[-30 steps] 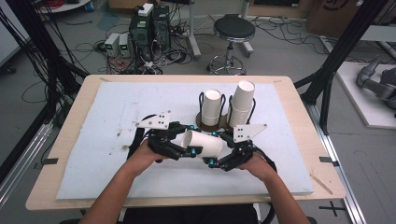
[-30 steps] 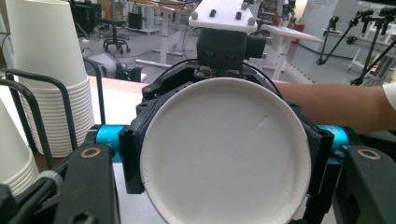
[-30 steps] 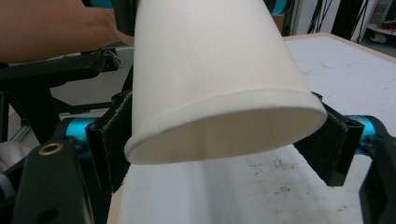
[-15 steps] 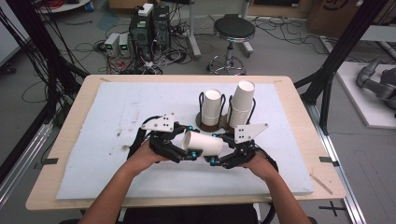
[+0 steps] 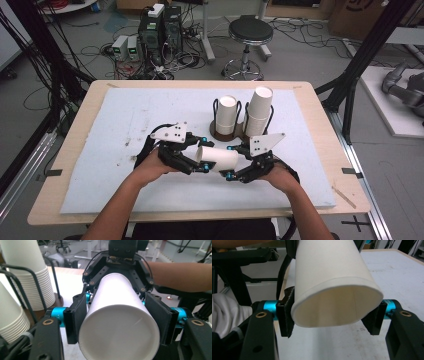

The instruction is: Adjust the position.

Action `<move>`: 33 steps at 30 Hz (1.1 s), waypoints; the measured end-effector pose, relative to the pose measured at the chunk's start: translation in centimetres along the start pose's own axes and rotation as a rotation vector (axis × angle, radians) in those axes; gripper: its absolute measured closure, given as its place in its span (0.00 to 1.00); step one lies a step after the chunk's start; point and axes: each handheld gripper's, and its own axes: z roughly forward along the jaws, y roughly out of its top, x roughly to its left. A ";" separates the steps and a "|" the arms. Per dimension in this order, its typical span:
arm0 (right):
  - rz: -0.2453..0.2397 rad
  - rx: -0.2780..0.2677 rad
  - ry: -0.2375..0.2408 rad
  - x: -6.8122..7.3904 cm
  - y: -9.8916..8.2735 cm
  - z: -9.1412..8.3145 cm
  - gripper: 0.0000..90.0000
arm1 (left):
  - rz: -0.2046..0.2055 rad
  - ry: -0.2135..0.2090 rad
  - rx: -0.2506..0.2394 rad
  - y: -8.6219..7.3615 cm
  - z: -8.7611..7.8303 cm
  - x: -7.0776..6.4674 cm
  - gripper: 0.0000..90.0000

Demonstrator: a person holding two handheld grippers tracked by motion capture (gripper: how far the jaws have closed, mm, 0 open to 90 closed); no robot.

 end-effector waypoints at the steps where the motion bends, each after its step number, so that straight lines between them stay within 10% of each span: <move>1: 0.001 -0.003 0.006 0.0 0.0 0.0 0.42 | 0.000 -0.002 -0.011 0.0 0.0 0.0 0.40; 19: 0.073 -0.151 -0.009 0.5 0.1 -0.4 0.23 | -0.064 -0.025 -0.190 -1.6 -0.7 -0.1 0.40; 33: 0.018 -0.100 0.004 0.4 0.1 -0.1 0.38 | -0.071 -0.011 -0.105 -1.9 0.0 -0.1 0.39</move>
